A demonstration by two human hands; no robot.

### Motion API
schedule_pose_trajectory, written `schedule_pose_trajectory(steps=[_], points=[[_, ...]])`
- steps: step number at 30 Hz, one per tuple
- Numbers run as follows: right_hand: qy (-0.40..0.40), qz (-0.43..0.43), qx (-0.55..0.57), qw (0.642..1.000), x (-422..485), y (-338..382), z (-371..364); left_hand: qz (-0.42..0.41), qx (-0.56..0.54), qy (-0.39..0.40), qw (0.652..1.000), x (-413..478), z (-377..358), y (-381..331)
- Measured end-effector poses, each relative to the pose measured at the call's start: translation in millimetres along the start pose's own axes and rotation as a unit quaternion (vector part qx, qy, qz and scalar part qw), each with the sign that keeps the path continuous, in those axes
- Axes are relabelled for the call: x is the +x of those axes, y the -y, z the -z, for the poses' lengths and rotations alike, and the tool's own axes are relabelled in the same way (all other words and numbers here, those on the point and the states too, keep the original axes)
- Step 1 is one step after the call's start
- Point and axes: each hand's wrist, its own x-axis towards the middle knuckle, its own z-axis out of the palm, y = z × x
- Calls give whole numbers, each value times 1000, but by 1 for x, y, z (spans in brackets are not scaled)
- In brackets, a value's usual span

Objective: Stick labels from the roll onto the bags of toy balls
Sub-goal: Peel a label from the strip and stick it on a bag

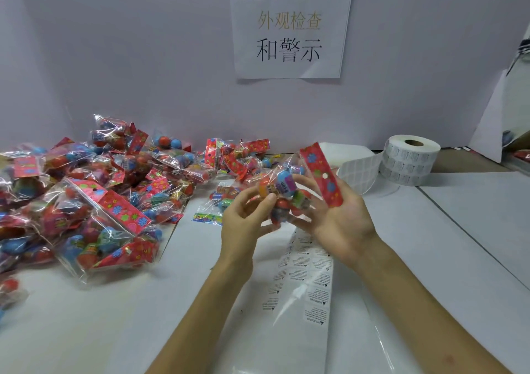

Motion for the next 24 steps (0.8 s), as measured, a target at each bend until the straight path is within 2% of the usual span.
schedule_pose_trajectory(steps=[3, 6, 8, 11, 14, 18, 21, 24], points=[[-54, 44, -84, 994, 2, 0, -3, -17, -13, -56, 998, 0, 1, -3], [-114, 117, -215, 963, 3, -2, -2, -36, 2, -119, 992, 0, 2, -5], [-131, 144, -254, 947, 4, -1, 3, -104, 56, -141, 983, -1, 2, -3], [-72, 48, -141, 986, 2, 3, -2, -236, 154, -91, 955, -5, 0, 3], [-24, -24, -124, 992, 1, 3, -2, -292, 217, -32, 931, -6, -1, 7], [-31, -15, -105, 994, 2, 0, -2, -290, 289, -37, 912, -3, -1, 10], [-60, 49, -120, 990, 2, -1, 1, -254, 276, -44, 926, -4, -1, 9], [-83, 70, -99, 989, 4, 3, 7, -198, 238, -43, 950, -6, -2, 5]])
